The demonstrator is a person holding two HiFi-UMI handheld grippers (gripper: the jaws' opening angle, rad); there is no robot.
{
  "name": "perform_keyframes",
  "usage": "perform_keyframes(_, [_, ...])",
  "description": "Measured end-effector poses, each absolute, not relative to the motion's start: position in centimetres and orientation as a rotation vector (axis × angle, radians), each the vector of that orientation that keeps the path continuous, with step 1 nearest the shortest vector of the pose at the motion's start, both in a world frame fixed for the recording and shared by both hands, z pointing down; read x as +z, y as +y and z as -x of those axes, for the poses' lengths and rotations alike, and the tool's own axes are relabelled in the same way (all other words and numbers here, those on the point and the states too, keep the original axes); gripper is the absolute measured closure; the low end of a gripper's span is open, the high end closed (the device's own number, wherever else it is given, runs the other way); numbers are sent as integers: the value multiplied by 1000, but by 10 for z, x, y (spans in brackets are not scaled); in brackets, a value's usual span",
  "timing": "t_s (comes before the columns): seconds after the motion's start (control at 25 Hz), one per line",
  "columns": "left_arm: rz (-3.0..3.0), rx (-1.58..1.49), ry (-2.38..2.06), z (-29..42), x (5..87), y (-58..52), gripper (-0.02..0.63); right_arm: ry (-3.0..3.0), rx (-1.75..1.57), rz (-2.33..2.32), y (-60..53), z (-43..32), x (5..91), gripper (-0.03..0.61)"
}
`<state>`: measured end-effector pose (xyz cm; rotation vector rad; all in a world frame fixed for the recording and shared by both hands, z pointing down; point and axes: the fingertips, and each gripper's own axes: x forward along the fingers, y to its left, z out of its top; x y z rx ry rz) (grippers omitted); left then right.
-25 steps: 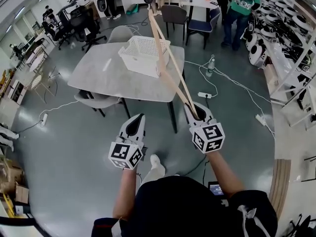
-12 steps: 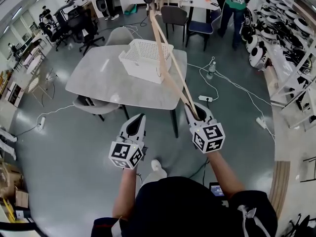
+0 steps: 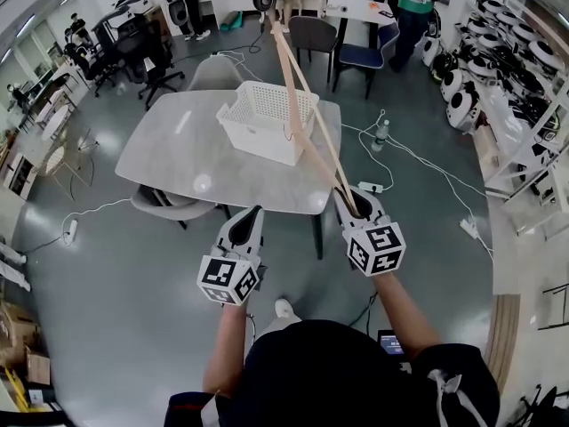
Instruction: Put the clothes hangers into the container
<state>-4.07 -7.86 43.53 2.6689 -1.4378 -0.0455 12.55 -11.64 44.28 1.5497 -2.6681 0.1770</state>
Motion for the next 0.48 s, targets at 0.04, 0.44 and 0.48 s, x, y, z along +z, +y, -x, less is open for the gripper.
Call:
perform_keyframes(0.04, [-2668, -47, -1436, 44, 435, -83, 609, -2667, 176, -1551, -121, -122, 442, 517])
perform_keyframes(0.44, [-2667, -40, -1392, 68, 438, -118, 609, -2648, 181, -1565, -158, -91, 438, 517])
perform_keyframes(0.48, [-2667, -40, -1389, 71, 439, -122, 609, -2646, 183, -1569, -162, -88, 439, 517])
